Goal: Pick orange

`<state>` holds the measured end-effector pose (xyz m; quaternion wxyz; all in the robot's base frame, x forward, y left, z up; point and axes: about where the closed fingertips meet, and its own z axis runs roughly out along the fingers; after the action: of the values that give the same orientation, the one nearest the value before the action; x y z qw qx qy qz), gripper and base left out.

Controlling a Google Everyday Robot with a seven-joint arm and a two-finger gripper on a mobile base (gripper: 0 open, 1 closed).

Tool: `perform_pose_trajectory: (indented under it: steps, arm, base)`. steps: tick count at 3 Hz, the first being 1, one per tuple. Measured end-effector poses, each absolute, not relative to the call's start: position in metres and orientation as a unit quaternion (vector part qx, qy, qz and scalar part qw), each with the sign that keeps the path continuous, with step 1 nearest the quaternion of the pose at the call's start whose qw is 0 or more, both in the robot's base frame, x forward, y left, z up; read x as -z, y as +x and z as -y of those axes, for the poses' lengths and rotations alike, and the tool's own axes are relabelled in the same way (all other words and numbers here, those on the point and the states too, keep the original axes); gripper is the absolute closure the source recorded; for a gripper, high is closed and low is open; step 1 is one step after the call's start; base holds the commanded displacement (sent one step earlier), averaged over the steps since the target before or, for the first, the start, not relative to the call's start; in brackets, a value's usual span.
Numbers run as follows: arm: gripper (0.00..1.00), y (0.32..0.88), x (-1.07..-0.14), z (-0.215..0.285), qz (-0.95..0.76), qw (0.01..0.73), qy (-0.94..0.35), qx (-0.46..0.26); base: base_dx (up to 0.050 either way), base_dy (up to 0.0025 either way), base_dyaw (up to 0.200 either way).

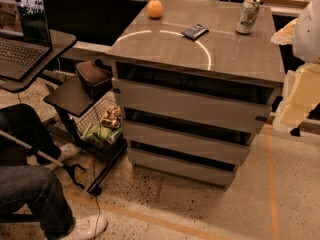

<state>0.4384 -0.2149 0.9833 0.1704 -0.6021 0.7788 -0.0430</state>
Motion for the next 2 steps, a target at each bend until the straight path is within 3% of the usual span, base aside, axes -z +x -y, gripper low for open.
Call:
perform_pose_trajectory:
  steps: [1,2]
  arm:
    - [0.0,0.4384,-0.9835,0.2148,-0.779,0.171,-0.602,0.043]
    - [0.0,0.4384,-0.9835,0.2148,-0.779,0.171,-0.602,0.043]
  base:
    - [0.0,-0.00001,0.097]
    - [0.0,-0.00001,-0.098]
